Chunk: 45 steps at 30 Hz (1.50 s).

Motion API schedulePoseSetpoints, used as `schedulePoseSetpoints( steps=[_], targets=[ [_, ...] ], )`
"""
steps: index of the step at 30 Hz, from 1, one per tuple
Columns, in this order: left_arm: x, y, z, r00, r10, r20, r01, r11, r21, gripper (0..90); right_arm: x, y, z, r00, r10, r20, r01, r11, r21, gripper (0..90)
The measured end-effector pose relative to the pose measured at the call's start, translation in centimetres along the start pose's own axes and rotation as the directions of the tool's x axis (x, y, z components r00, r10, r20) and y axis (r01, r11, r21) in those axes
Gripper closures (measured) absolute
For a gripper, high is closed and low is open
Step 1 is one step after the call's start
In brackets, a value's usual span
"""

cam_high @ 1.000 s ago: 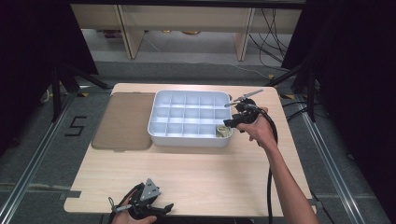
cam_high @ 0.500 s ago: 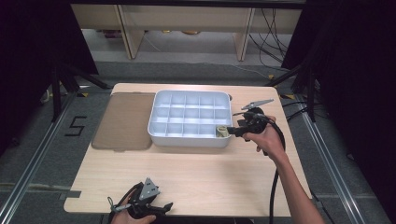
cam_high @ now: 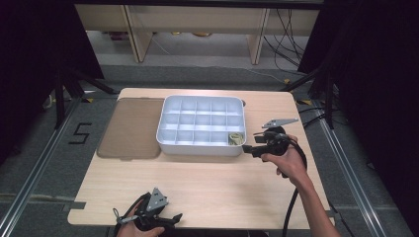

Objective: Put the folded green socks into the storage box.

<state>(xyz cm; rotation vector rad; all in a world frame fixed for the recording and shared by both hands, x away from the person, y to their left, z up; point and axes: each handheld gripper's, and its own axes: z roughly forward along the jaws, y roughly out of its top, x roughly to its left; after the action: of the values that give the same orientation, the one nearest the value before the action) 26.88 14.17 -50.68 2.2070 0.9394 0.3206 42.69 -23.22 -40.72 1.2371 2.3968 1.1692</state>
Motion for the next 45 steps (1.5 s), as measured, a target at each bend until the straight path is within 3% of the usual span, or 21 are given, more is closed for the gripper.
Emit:
schedulePoseSetpoints(
  steps=[3,5,8,9,11,12,25,26,29,30,33,34,39,40,43,44,45],
  targets=[
    [0.1,0.0,-0.1,0.9999,0.01,-0.003,-0.01,0.9999,0.005,22.1,0.2,-0.7,-0.2,0.9999,-0.004,-0.013,0.005,1.0,0.014,32.7],
    [0.0,0.0,0.0,0.9999,-0.008,-0.01,0.008,0.9999,-0.013,22.1,0.5,-1.4,-0.1,0.9995,-0.003,-0.031,0.003,1.0,-0.013,31.4],
    [0.0,0.0,0.1,0.9997,-0.022,-0.012,0.021,0.9996,-0.016,22.1,1.1,-1.9,-0.2,0.9997,0.01,-0.024,-0.01,1.0,-0.004,31.0],
    [0.1,0.0,-0.1,0.9999,0.012,-0.006,-0.012,0.9999,0.008,22.1,1.1,-2.2,-0.1,0.9995,-0.023,-0.022,0.023,1.0,0.006,30.3],
    [0.1,0.0,-0.1,0.9996,0.025,-0.015,-0.025,0.9997,0.009,22.1,1.5,-2.6,0.0,0.9992,0.002,-0.039,-0.001,1.0,0.025,30.1],
    [-0.1,0.0,0.0,0.9998,-0.006,-0.017,0.006,0.9998,-0.017,22.1,1.4,-2.7,0.0,0.9994,-0.017,-0.03,0.018,1.0,0.017,29.9],
    [-0.1,0.0,0.1,0.9998,-0.018,-0.013,0.018,0.9996,-0.021,22.1,1.9,-4.3,0.0,0.9991,-0.032,-0.027,0.033,0.999,0.023,26.0],
    [-0.1,0.0,0.0,0.9999,-0.005,-0.016,0.004,0.9998,-0.017,22.1,1.9,-4.3,0.0,0.9991,-0.032,-0.027,0.033,0.999,0.023,26.0],
    [-0.2,0.0,0.1,0.9998,-0.015,-0.009,0.015,0.9996,-0.023,22.1,2.1,-4.8,0.4,0.9995,-0.02,-0.023,0.02,1.0,0.01,24.1],
    [-0.1,0.0,0.0,1.0,0.002,0.0,-0.002,1.0,-0.005,22.1,2.1,-5.1,0.2,0.9986,-0.036,-0.037,0.038,0.998,0.044,22.0],
    [-0.1,0.0,0.0,1.0,-0.001,0.0,0.001,1.0,-0.007,22.1,2.3,-5.3,0.1,0.9985,-0.037,-0.04,0.039,0.999,0.038,21.0],
    [-0.1,0.0,-0.1,0.9999,0.01,-0.005,-0.01,0.9999,-0.007,22.1,2.5,-5.6,0.2,0.9975,-0.033,-0.063,0.035,0.999,0.029,19.8],
    [-0.1,0.0,-0.1,0.9999,0.009,-0.006,-0.009,0.9999,-0.007,22.1,2.6,-5.9,0.1,0.9972,-0.054,-0.052,0.055,0.998,0.027,18.7],
    [0.1,0.0,-0.2,0.9994,0.033,-0.01,-0.033,0.9994,0.011,22.1,2.8,-6.1,0.0,0.9979,-0.031,-0.057,0.033,0.999,0.032,18.4],
    [0.1,0.0,-0.2,0.9998,0.019,-0.004,-0.019,0.9998,0.01,22.1,2.8,-6.4,-0.1,0.9971,-0.048,-0.059,0.05,0.999,0.02,18.2],
    [0.1,0.0,-0.2,0.9998,0.021,-0.004,-0.02,0.9997,0.01,22.1,3.1,-6.5,-0.2,0.9977,-0.021,-0.065,0.023,0.999,0.032,18.3],
    [0.1,0.0,-0.2,0.9998,0.021,-0.006,-0.021,0.9997,0.009,22.1,3.0,-6.6,-0.1,0.9969,-0.05,-0.06,0.051,0.999,0.015,18.3]
  ],
)
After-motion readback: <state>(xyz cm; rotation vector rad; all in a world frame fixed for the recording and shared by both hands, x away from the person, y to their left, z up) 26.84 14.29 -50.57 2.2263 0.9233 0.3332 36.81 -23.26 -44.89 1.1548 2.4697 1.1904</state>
